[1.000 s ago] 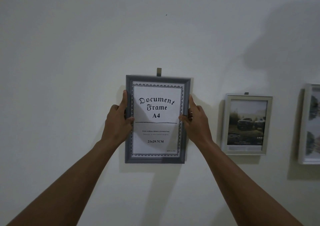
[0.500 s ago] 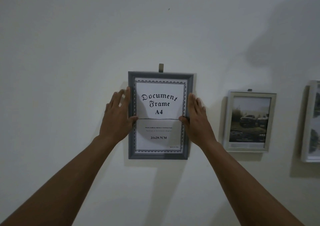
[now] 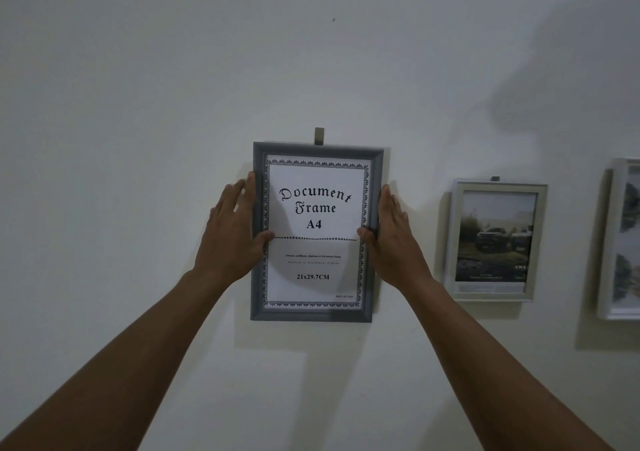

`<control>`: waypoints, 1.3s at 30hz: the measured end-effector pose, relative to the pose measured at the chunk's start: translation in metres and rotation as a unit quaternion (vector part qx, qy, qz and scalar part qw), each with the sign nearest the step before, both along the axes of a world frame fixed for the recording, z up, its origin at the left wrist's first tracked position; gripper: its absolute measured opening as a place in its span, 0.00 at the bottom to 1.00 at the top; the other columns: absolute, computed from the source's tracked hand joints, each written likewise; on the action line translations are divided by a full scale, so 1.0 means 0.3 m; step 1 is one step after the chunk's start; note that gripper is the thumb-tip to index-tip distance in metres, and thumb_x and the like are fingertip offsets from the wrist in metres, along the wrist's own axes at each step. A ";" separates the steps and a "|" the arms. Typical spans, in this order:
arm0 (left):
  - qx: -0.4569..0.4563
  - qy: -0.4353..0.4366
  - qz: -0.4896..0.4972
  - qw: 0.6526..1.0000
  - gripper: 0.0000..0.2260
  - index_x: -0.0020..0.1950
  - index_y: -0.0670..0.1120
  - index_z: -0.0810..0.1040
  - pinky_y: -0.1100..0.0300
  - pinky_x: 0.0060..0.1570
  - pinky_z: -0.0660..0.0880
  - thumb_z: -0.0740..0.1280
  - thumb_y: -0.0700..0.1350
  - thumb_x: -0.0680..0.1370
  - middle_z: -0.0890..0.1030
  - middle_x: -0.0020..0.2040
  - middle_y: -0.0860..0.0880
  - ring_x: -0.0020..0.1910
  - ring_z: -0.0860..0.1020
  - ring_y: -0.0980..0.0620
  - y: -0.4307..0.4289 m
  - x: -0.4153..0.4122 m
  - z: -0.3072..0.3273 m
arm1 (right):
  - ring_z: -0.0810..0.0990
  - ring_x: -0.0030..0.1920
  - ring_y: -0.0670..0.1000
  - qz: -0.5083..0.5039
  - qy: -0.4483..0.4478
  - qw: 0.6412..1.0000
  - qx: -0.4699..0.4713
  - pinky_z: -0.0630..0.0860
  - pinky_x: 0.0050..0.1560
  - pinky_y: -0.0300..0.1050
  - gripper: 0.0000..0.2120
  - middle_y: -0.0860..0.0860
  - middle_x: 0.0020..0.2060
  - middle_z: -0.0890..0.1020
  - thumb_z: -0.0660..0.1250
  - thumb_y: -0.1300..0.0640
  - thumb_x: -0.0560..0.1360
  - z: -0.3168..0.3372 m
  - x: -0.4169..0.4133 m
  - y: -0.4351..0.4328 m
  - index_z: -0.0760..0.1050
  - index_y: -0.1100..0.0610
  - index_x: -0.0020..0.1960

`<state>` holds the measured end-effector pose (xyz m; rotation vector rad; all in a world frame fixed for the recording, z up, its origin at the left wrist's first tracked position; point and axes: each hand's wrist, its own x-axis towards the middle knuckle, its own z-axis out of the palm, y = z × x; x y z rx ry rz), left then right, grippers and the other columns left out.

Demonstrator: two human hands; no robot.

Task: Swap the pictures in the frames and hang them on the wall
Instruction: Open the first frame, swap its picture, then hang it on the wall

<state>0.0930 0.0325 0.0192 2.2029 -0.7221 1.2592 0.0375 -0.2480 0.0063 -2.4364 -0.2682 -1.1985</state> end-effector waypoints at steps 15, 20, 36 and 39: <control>0.017 -0.004 0.001 1.000 0.44 0.80 0.47 0.45 0.42 0.69 0.67 0.72 0.52 0.74 0.57 0.77 0.47 0.76 0.57 0.46 0.024 0.002 0.000 | 0.39 0.78 0.46 -0.006 0.017 1.000 0.013 0.42 0.78 0.49 0.35 0.47 0.80 0.41 0.55 0.49 0.84 0.011 -0.030 0.015 0.34 0.53 0.79; 0.024 0.003 0.010 1.000 0.44 0.80 0.47 0.46 0.42 0.68 0.67 0.71 0.53 0.74 0.58 0.77 0.47 0.76 0.57 0.46 0.026 0.006 0.005 | 0.36 0.76 0.43 -0.009 0.019 1.000 0.003 0.42 0.79 0.51 0.33 0.47 0.79 0.41 0.53 0.51 0.84 0.014 -0.035 0.014 0.35 0.54 0.80; 0.027 0.003 0.063 0.998 0.42 0.79 0.45 0.51 0.42 0.61 0.72 0.72 0.51 0.74 0.60 0.76 0.43 0.75 0.57 0.44 0.011 -0.024 0.019 | 0.36 0.74 0.44 -0.024 0.011 1.000 -0.007 0.44 0.79 0.52 0.30 0.48 0.80 0.43 0.51 0.59 0.84 0.013 -0.030 0.016 0.36 0.56 0.80; 0.027 0.007 0.067 0.997 0.42 0.79 0.46 0.51 0.41 0.55 0.76 0.72 0.51 0.74 0.60 0.75 0.44 0.75 0.57 0.45 0.013 -0.031 0.023 | 0.37 0.75 0.44 -0.026 0.006 1.000 -0.008 0.44 0.78 0.51 0.31 0.49 0.80 0.44 0.52 0.59 0.84 0.010 -0.028 0.014 0.37 0.56 0.80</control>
